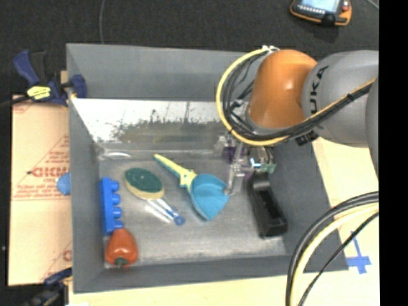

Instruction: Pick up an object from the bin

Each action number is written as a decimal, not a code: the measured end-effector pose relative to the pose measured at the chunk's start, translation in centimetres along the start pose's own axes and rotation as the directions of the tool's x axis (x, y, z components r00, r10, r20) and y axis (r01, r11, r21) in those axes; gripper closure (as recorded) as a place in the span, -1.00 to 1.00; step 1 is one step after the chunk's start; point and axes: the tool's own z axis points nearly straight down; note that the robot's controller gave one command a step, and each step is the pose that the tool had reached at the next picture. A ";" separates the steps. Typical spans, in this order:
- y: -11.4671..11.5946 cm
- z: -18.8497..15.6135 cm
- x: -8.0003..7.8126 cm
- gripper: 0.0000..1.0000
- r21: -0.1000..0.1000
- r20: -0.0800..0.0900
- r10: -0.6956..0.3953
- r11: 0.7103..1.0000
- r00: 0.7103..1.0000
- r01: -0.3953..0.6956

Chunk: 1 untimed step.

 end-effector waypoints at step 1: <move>0.0 0.0 0.0 -1.00 0.000 0.000 0.000 1.000 1.000 0.000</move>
Offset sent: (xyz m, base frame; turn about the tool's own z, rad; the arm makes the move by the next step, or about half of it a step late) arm -0.0223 0.0248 -0.0696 0.0759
